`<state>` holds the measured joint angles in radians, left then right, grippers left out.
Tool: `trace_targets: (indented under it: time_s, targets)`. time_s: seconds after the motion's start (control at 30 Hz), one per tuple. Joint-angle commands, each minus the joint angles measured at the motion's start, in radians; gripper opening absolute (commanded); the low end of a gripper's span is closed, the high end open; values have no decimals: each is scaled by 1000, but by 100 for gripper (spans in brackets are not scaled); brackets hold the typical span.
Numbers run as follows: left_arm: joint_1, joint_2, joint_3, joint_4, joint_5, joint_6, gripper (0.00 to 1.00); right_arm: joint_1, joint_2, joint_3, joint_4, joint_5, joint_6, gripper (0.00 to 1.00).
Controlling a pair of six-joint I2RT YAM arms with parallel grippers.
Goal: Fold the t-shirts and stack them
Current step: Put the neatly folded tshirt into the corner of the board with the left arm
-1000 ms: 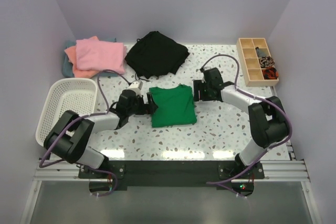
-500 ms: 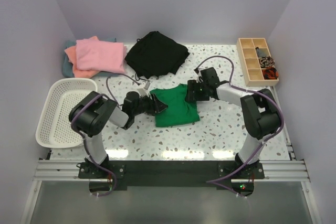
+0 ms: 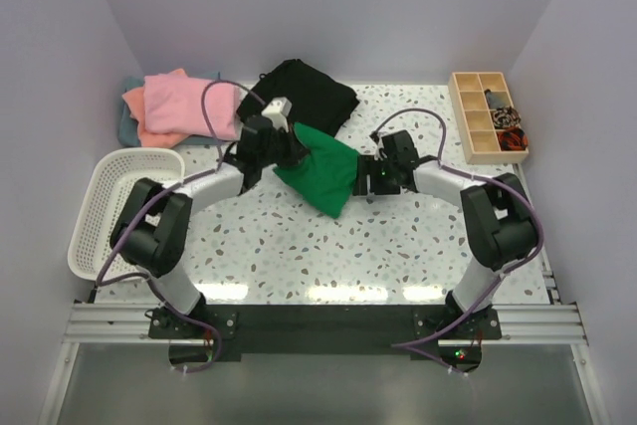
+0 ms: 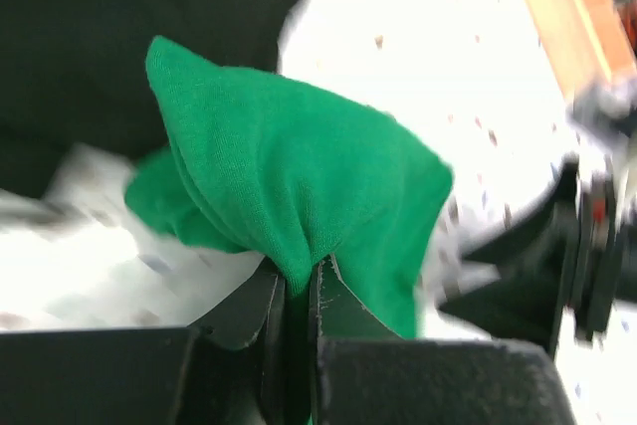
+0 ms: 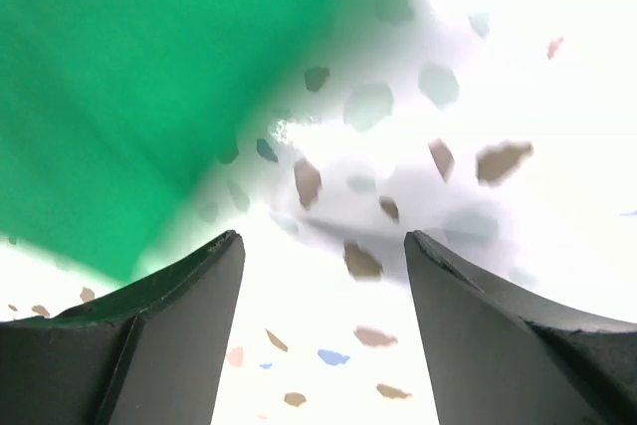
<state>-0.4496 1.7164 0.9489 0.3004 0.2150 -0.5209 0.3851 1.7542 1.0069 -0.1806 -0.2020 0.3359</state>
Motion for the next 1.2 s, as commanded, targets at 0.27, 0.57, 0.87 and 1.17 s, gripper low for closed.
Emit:
trace_targets:
  time_s: [0.27,0.57,0.87,1.17]
  targets:
    - [281,89,655,-463,-227,410,0,1,-81,-16,-71,29,-44,70]
    - [506,403,1013,-621,-281,483,0,1,-30,-11,-43,7,-37,70]
    - [594,370,912,-552,-469,475,100,1,-5,-10,-43,6,-41,71]
    - [557,111,742,-521,-356,337,100,3,-125,-48,-30,87,-31,71]
